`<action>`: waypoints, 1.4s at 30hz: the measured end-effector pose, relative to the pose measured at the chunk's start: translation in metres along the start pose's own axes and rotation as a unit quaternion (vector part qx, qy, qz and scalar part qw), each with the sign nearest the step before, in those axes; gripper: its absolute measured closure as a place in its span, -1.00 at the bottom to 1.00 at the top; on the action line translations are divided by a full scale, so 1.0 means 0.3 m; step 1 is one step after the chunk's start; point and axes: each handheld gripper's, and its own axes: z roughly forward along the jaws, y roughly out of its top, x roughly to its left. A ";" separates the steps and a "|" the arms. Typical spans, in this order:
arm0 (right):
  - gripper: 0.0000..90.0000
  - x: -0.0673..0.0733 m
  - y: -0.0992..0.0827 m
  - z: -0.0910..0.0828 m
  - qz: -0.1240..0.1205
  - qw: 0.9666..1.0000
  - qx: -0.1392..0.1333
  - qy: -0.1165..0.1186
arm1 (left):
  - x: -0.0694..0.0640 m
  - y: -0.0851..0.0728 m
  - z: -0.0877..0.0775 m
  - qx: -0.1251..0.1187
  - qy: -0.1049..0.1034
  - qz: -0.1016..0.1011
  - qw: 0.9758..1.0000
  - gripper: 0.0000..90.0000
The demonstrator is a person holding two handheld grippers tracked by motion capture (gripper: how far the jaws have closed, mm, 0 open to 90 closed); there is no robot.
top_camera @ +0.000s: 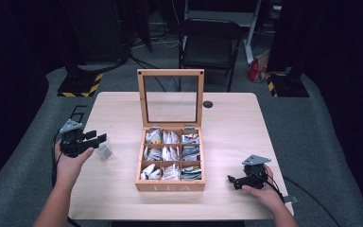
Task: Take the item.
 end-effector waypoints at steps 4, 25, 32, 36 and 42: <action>-1.00 0.000 0.000 0.000 0.001 1.000 0.000 0.000 | -0.022 0.013 -0.001 -0.001 -0.005 0.005 1.000 0.02; -1.00 -0.001 0.000 0.000 -0.001 1.000 0.001 0.001 | -0.130 0.023 0.010 -0.002 -0.036 0.036 0.999 -0.01; -1.00 0.000 0.000 0.000 -0.001 1.000 0.000 0.000 | -0.154 0.004 0.021 0.004 -0.045 0.042 0.998 -0.02; -1.00 0.000 0.000 0.000 -0.001 1.000 0.000 0.000 | -0.169 -0.016 0.028 0.007 -0.051 0.046 0.998 -0.03; -1.00 0.000 0.000 0.000 -0.001 1.000 0.001 0.000 | -0.179 -0.048 0.035 0.016 -0.056 0.049 0.997 -0.03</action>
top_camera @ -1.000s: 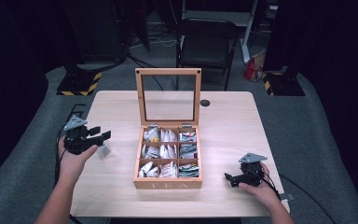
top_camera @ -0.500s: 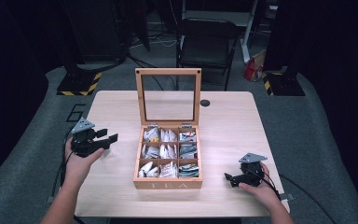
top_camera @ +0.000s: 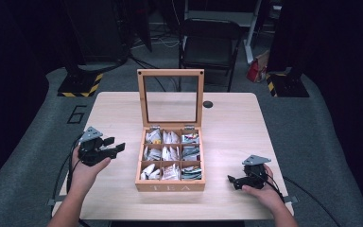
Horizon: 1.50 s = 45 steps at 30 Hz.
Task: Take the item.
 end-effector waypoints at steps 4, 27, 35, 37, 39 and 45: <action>-1.00 0.000 0.000 0.000 0.000 1.000 0.000 0.000 | -0.014 -0.020 0.009 0.008 -0.002 0.007 1.000 -0.03; -1.00 0.000 0.000 0.000 0.000 1.000 0.000 0.000 | -0.013 -0.150 0.063 0.027 -0.011 -0.001 1.000 -0.08; -1.00 0.000 0.000 0.000 0.000 1.000 0.000 0.000 | -0.005 -0.191 0.082 0.036 -0.015 -0.005 0.999 -0.09; -1.00 0.000 0.000 0.000 0.000 1.000 0.000 0.000 | -0.008 -0.200 0.089 0.037 -0.013 -0.011 0.999 -0.09; -1.00 0.000 0.000 0.000 0.000 1.000 0.000 0.000 | -0.004 -0.205 0.093 0.046 -0.015 0.000 0.999 -0.09; -1.00 0.000 0.000 0.000 0.000 1.000 0.000 0.000 | -0.001 -0.218 0.107 0.053 -0.008 -0.003 0.999 -0.10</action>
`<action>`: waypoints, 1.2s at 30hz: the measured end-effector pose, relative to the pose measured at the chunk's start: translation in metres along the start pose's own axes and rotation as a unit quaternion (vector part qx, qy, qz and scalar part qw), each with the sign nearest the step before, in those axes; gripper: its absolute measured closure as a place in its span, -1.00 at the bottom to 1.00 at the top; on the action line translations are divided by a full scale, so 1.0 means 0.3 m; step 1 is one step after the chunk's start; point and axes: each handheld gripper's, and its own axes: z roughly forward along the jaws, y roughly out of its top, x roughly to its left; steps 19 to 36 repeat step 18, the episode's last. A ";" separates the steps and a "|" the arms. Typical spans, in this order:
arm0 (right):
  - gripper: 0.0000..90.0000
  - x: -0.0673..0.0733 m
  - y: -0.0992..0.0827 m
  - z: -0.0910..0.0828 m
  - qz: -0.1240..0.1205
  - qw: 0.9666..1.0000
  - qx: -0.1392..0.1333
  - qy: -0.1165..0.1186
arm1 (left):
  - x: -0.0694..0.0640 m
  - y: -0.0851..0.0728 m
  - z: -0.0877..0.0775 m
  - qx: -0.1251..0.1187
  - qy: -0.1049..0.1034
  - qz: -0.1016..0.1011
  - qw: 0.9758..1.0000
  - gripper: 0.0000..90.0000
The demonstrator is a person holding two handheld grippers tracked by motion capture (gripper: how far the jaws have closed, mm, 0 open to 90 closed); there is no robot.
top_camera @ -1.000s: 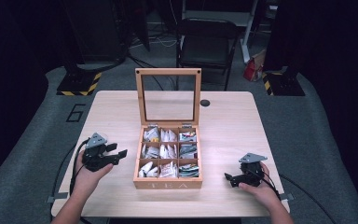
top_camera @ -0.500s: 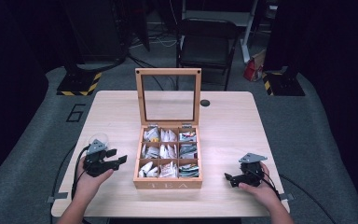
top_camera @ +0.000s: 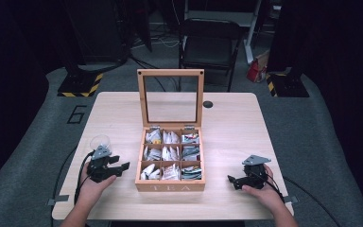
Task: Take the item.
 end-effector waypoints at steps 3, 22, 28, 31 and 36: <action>-1.00 0.000 0.000 0.000 0.000 1.000 0.000 0.000 | 0.009 -0.004 0.003 0.008 -0.004 -0.004 1.000 -0.10; -1.00 -0.001 0.000 0.000 -0.003 1.000 0.001 -0.002 | 0.010 -0.004 0.005 0.010 0.002 -0.003 1.000 -0.09; -1.00 -0.001 0.000 0.000 -0.003 1.000 0.001 -0.002 | 0.010 -0.004 0.005 0.010 0.002 -0.003 1.000 -0.09; -1.00 -0.001 0.000 0.000 -0.003 1.000 0.001 -0.002 | 0.010 -0.004 0.005 0.010 0.002 -0.003 1.000 -0.09; -1.00 -0.001 0.000 0.000 -0.003 1.000 0.001 -0.002 | 0.010 -0.004 0.005 0.010 0.002 -0.003 1.000 -0.09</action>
